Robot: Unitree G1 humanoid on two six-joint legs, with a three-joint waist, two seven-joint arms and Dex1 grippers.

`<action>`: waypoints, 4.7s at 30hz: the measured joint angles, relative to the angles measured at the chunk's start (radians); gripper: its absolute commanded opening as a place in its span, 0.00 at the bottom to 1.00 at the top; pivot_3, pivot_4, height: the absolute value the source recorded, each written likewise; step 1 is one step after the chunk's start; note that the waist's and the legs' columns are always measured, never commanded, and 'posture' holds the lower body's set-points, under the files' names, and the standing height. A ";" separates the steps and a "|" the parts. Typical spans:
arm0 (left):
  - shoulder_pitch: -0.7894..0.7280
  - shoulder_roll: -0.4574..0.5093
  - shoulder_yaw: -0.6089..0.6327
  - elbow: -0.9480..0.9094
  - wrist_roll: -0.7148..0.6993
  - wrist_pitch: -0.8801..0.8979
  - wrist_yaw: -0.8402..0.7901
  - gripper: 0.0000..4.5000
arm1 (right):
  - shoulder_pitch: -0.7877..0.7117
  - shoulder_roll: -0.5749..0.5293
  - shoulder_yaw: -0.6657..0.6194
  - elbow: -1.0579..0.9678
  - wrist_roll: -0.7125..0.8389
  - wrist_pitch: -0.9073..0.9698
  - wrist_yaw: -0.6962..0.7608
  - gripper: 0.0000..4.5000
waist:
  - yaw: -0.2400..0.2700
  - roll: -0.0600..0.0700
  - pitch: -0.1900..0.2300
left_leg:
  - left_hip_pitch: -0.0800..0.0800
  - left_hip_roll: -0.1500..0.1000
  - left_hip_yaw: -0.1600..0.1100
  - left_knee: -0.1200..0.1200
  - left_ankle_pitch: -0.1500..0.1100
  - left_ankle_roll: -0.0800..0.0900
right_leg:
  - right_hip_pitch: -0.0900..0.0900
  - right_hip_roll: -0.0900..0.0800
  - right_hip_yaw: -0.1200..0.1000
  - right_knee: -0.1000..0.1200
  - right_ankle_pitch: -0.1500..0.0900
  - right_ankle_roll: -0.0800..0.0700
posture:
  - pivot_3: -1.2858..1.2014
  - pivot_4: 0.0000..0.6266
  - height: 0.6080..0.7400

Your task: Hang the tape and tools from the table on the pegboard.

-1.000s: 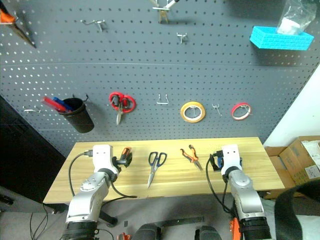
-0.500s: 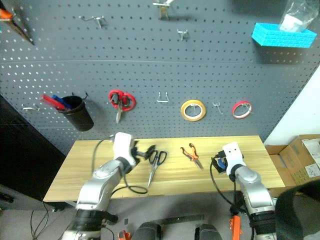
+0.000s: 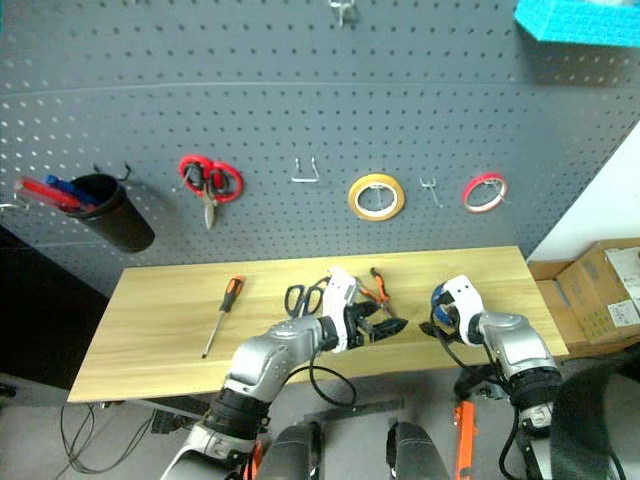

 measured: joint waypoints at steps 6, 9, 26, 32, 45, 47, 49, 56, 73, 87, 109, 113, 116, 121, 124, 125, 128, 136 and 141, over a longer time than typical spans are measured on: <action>0.005 -0.017 -0.008 0.002 0.000 0.015 0.004 0.99 | -0.080 -0.020 0.013 0.140 -0.040 -0.110 0.026 1.00 | -0.002 -0.003 0.036 | 0.000 0.000 0.000 0.000 -0.001 0.001 | 0.000 0.000 0.000 0.000 -0.001 0.002 | 0.56 0.54 1.00; 0.017 -0.017 -0.008 0.001 0.000 0.023 0.013 0.99 | -0.113 -0.022 0.019 0.188 -0.055 -0.156 0.038 1.00 | -0.002 -0.004 0.048 | 0.000 0.000 -0.001 0.001 0.000 0.001 | 0.000 -0.001 0.000 0.001 -0.001 0.002 | 0.56 0.54 1.00; 0.015 -0.001 0.013 -0.013 0.001 0.027 0.023 0.99 | -0.165 -0.033 -0.012 0.131 -0.035 -0.086 0.063 1.00 | -0.001 -0.001 0.070 | -0.007 -0.003 -0.001 0.001 0.000 0.000 | -0.011 -0.003 0.000 0.012 -0.006 0.009 | 0.56 0.52 1.00; 0.013 -0.012 0.014 -0.012 -0.001 0.015 0.021 0.99 | -0.193 -0.032 -0.007 0.311 -0.085 -0.194 0.039 1.00 | -0.001 -0.002 0.072 | -0.007 -0.003 0.000 0.001 0.000 0.000 | -0.012 -0.003 0.000 0.012 -0.006 0.009 | 0.57 0.52 1.00; -0.017 -0.048 0.020 -0.008 -0.002 0.017 0.023 1.00 | -0.268 -0.026 -0.008 0.509 -0.148 -0.340 0.016 0.58 | -0.001 -0.005 0.074 | -0.006 -0.003 -0.001 0.002 0.000 0.000 | -0.010 -0.003 0.000 0.013 -0.006 0.009 | 0.57 0.53 1.00; -0.024 -0.048 0.030 -0.008 -0.002 0.017 0.023 1.00 | -0.268 -0.025 -0.013 0.510 -0.148 -0.340 0.018 0.43 | -0.001 -0.005 0.074 | -0.006 -0.003 -0.001 0.001 0.000 0.000 | -0.010 -0.003 0.000 0.013 -0.006 0.009 | 0.57 0.52 1.00; -0.026 -0.048 0.034 -0.007 -0.002 0.017 0.022 1.00 | -0.268 -0.025 -0.014 0.511 -0.148 -0.340 0.020 0.30 | -0.001 -0.005 0.074 | -0.006 -0.002 -0.001 0.001 0.000 0.000 | -0.011 -0.003 0.000 0.013 -0.006 0.009 | 0.57 0.52 1.00; -0.033 -0.049 0.036 0.019 -0.002 0.012 0.019 1.00 | -0.266 -0.024 -0.015 0.507 -0.149 -0.339 0.022 0.12 | -0.001 -0.005 0.074 | -0.006 -0.002 -0.001 0.001 0.000 0.000 | -0.011 -0.003 0.000 0.013 -0.006 0.009 | 0.56 0.49 1.00; 0.020 0.097 0.234 -0.341 -0.300 0.261 -0.033 1.00 | 0.521 0.041 -0.001 -0.858 -0.401 -0.287 -0.379 0.12 | -0.011 0.001 0.042 | -0.010 -0.003 -0.003 0.001 0.001 -0.015 | -0.015 -0.004 -0.002 0.015 -0.010 0.016 | 0.52 0.21 1.00; -0.176 0.135 0.371 -0.207 -0.426 0.253 0.008 1.00 | 0.155 0.035 0.023 -0.413 -0.486 -0.630 -0.570 0.12 | -0.025 -0.012 -0.031 | -0.003 -0.008 -0.007 0.007 0.003 -0.012 | 0.000 -0.004 0.000 0.012 -0.005 0.012 | 0.53 0.10 1.00; -0.156 0.140 0.356 -0.211 -0.423 0.204 0.047 1.00 | -0.106 0.054 -0.026 0.012 -0.165 -0.717 -0.282 0.87 | -0.023 -0.012 -0.050 | 0.000 -0.008 -0.007 0.008 0.004 -0.011 | 0.003 -0.004 0.001 0.016 -0.004 0.011 | 0.55 0.12 1.00; -0.137 0.144 0.348 -0.215 -0.416 0.196 0.049 1.00 | -0.006 0.077 -0.057 -0.118 -0.155 -0.615 -0.329 0.99 | -0.018 -0.011 -0.054 | 0.000 -0.008 -0.007 0.007 0.004 -0.011 | 0.003 -0.004 0.001 0.016 -0.003 0.010 | 0.55 0.14 1.00; -0.072 0.173 0.309 -0.226 -0.356 0.161 0.066 1.00 | 0.153 0.100 -0.051 -0.297 -0.145 -0.440 -0.332 0.99 | -0.014 -0.010 -0.056 | 0.001 -0.008 -0.007 0.006 0.004 -0.011 | 0.002 -0.004 0.002 0.016 -0.002 0.008 | 0.55 0.18 1.00; 0.047 0.185 0.236 -0.228 -0.211 0.077 0.132 1.00 | 0.243 0.137 0.014 -0.498 -0.142 -0.070 -0.308 0.99 | -0.016 -0.010 -0.056 | 0.007 -0.006 -0.004 0.006 0.005 -0.010 | 0.003 -0.002 0.005 0.017 -0.004 0.003 | 0.56 0.23 1.00; 0.114 0.182 0.199 -0.232 -0.154 0.057 0.162 1.00 | 0.199 0.183 0.076 -0.517 -0.138 0.071 -0.289 0.99 | -0.015 -0.009 -0.055 | 0.010 -0.004 -0.005 0.006 0.005 -0.009 | 0.005 0.000 0.005 0.018 -0.004 -0.003 | 0.56 0.27 1.00; 0.143 0.182 0.199 -0.246 -0.145 0.056 0.178 1.00 | 0.145 0.211 0.092 -0.483 -0.139 0.116 -0.290 0.99 | -0.017 -0.009 -0.052 | 0.011 -0.003 -0.005 0.006 0.005 -0.009 | 0.004 0.001 0.005 0.018 -0.003 -0.005 | 0.56 0.28 1.00; 0.194 0.175 0.194 -0.280 -0.130 0.058 0.208 1.00 | 0.021 0.258 0.109 -0.374 -0.140 0.179 -0.292 0.99 | -0.012 -0.009 -0.048 | 0.011 -0.001 -0.006 0.006 0.005 -0.009 | 0.004 0.002 0.003 0.018 -0.002 -0.006 | 0.57 0.33 1.00; 0.309 0.194 0.220 -0.339 -0.115 0.086 0.246 1.00 | -0.192 0.322 0.106 0.041 -0.147 0.151 -0.331 0.99 | 0.008 -0.003 -0.024 | 0.008 -0.001 -0.006 0.003 0.006 -0.008 | 0.002 0.004 0.005 0.016 -0.005 -0.009 | 0.59 0.42 1.00; 0.324 0.146 0.261 -0.372 -0.159 0.108 0.263 1.00 | -0.275 0.327 0.101 0.228 -0.149 0.082 -0.344 0.99 | 0.007 -0.003 0.007 | 0.006 0.000 -0.006 0.001 0.004 -0.005 | 0.001 0.004 0.004 0.015 -0.006 -0.004 | 0.60 0.47 1.00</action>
